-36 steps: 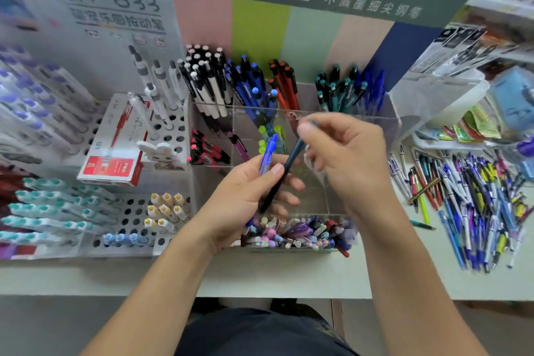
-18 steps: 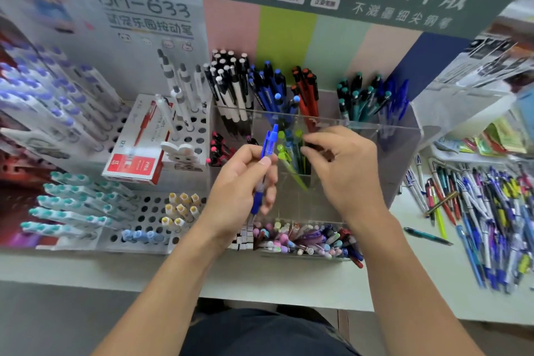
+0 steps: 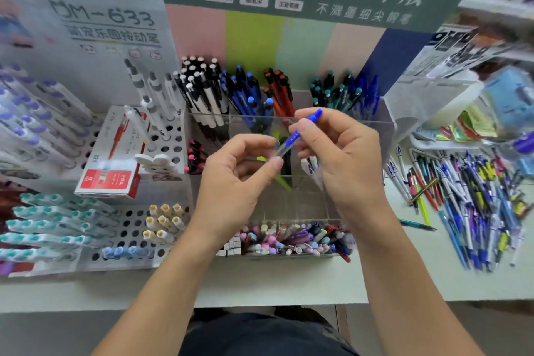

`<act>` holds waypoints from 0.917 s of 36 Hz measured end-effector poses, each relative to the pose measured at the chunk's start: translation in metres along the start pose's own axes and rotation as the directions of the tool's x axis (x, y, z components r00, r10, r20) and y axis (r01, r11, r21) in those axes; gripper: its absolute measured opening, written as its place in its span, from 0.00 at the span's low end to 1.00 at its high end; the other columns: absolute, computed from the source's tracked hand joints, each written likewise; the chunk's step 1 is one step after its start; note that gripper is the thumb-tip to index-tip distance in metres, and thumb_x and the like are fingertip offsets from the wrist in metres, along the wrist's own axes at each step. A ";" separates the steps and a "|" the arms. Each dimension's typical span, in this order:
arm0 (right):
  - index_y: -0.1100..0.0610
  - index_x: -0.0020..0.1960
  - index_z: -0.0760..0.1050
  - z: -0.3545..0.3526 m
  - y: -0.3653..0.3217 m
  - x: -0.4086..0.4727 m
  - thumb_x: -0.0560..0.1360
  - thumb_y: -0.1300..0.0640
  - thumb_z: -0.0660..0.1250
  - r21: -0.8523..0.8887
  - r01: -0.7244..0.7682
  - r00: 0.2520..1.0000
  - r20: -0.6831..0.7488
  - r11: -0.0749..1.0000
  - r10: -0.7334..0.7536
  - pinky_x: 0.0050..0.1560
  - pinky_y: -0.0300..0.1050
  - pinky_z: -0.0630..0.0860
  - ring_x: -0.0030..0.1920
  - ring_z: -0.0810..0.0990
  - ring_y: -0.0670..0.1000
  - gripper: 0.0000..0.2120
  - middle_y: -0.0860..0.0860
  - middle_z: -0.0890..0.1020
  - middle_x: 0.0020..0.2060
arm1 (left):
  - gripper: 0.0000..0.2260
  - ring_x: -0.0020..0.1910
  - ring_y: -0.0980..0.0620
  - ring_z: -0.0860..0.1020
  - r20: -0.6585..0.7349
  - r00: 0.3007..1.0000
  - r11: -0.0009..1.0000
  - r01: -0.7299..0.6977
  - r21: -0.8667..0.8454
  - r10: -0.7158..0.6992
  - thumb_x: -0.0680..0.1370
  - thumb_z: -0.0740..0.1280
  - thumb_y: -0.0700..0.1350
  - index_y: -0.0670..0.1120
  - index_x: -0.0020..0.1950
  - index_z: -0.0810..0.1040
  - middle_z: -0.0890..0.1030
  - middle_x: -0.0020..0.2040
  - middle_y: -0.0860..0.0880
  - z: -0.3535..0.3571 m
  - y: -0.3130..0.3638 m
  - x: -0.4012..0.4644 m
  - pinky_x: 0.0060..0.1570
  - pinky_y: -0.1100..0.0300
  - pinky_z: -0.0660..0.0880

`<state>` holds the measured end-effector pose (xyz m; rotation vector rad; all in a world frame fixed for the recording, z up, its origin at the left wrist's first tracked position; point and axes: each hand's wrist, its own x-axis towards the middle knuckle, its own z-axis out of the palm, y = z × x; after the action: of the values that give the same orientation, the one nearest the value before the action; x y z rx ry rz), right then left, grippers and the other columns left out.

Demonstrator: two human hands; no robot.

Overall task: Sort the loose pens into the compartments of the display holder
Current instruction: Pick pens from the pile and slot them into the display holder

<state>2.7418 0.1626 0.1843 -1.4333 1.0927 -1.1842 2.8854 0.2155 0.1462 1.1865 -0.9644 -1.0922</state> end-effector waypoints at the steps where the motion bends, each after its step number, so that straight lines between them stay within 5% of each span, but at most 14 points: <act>1: 0.58 0.53 0.83 -0.008 -0.001 0.000 0.80 0.64 0.68 0.049 0.000 0.998 -0.056 0.999 0.003 0.41 0.40 0.79 0.39 0.81 0.48 0.06 0.55 0.87 0.42 | 0.10 0.44 0.49 0.83 -0.002 1.000 1.000 0.000 0.008 0.000 0.76 0.73 0.37 0.48 0.55 0.81 0.84 0.47 0.50 0.002 -0.001 0.001 0.46 0.56 0.81; 5: 0.59 0.57 0.80 -0.049 -0.011 0.004 0.81 0.62 0.64 0.136 0.163 0.929 -0.356 0.977 -0.105 0.43 0.43 0.79 0.40 0.81 0.51 0.08 0.53 0.86 0.44 | 0.10 0.43 0.46 0.83 0.017 1.000 1.000 -0.020 0.022 0.019 0.77 0.73 0.37 0.48 0.56 0.81 0.84 0.46 0.50 0.014 0.001 0.006 0.44 0.54 0.81; 9: 0.64 0.60 0.77 -0.085 -0.017 0.017 0.81 0.63 0.62 -0.167 0.325 0.741 -0.566 0.931 -0.360 0.43 0.44 0.79 0.42 0.82 0.48 0.10 0.54 0.85 0.46 | 0.10 0.42 0.47 0.83 0.057 0.998 0.999 -0.035 0.019 0.034 0.78 0.72 0.36 0.48 0.55 0.80 0.83 0.45 0.52 0.029 0.004 0.012 0.40 0.60 0.80; 11: 0.63 0.60 0.77 -0.095 -0.016 0.024 0.81 0.62 0.62 -0.310 0.296 0.739 -0.525 0.904 -0.422 0.46 0.46 0.81 0.45 0.83 0.48 0.10 0.53 0.84 0.47 | 0.10 0.44 0.48 0.84 0.068 0.997 0.999 -0.040 0.022 0.039 0.79 0.70 0.35 0.48 0.56 0.80 0.84 0.45 0.52 0.035 0.005 0.017 0.39 0.61 0.79; 15: 0.58 0.64 0.79 -0.098 -0.003 0.041 0.81 0.61 0.63 -0.512 0.195 0.852 -0.335 0.837 -0.403 0.51 0.51 0.83 0.47 0.85 0.47 0.13 0.52 0.86 0.48 | 0.11 0.45 0.51 0.84 0.088 0.995 0.999 -0.038 0.019 0.036 0.82 0.64 0.33 0.47 0.59 0.78 0.84 0.49 0.50 0.042 0.005 0.025 0.41 0.62 0.79; 19: 0.54 0.73 0.73 -0.096 0.010 0.053 0.80 0.63 0.63 -0.706 0.168 0.922 -0.135 0.688 -0.364 0.44 0.42 0.76 0.34 0.76 0.47 0.22 0.52 0.81 0.36 | 0.13 0.46 0.54 0.84 0.115 0.993 0.998 -0.035 0.051 0.029 0.83 0.62 0.33 0.48 0.61 0.77 0.83 0.54 0.47 0.043 0.010 0.029 0.42 0.63 0.79; 24: 0.59 0.69 0.78 -0.085 0.024 0.059 0.79 0.65 0.63 -0.762 0.142 0.933 -0.110 0.631 -0.343 0.65 0.46 0.74 0.60 0.79 0.57 0.19 0.59 0.81 0.62 | 0.15 0.48 0.53 0.83 0.187 0.972 0.957 -0.181 0.226 0.140 0.82 0.64 0.36 0.54 0.61 0.79 0.81 0.55 0.52 0.042 0.011 0.033 0.46 0.57 0.80; 28: 0.60 0.76 0.70 -0.072 0.028 0.053 0.81 0.63 0.62 -0.714 0.111 0.935 -0.162 0.692 -0.316 0.63 0.42 0.72 0.60 0.81 0.55 0.23 0.58 0.82 0.64 | 0.17 0.43 0.54 0.79 0.346 0.904 0.796 -0.397 0.456 0.252 0.82 0.65 0.40 0.54 0.69 0.78 0.77 0.54 0.54 0.047 0.011 0.037 0.46 0.60 0.76; 31: 0.59 0.81 0.60 -0.064 0.024 0.046 0.82 0.64 0.62 -0.703 0.123 0.952 -0.115 0.700 -0.283 0.64 0.41 0.72 0.61 0.80 0.51 0.28 0.58 0.80 0.66 | 0.24 0.46 0.53 0.75 0.440 0.886 0.583 -0.438 0.685 0.148 0.83 0.64 0.47 0.57 0.79 0.65 0.73 0.54 0.53 0.054 0.013 0.047 0.50 0.53 0.75; 33: 0.61 0.79 0.63 -0.064 0.023 0.044 0.81 0.66 0.60 -0.732 0.142 0.951 -0.087 0.667 -0.298 0.64 0.38 0.70 0.62 0.78 0.52 0.26 0.59 0.80 0.66 | 0.29 0.49 0.50 0.75 0.421 0.902 0.532 -0.402 0.745 0.093 0.83 0.64 0.49 0.57 0.82 0.57 0.75 0.53 0.50 0.057 0.014 0.053 0.51 0.50 0.74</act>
<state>2.6827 0.1078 0.1737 -2.1354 1.6878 -1.1278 2.8434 0.1519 0.1684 1.5417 -2.0071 -0.5714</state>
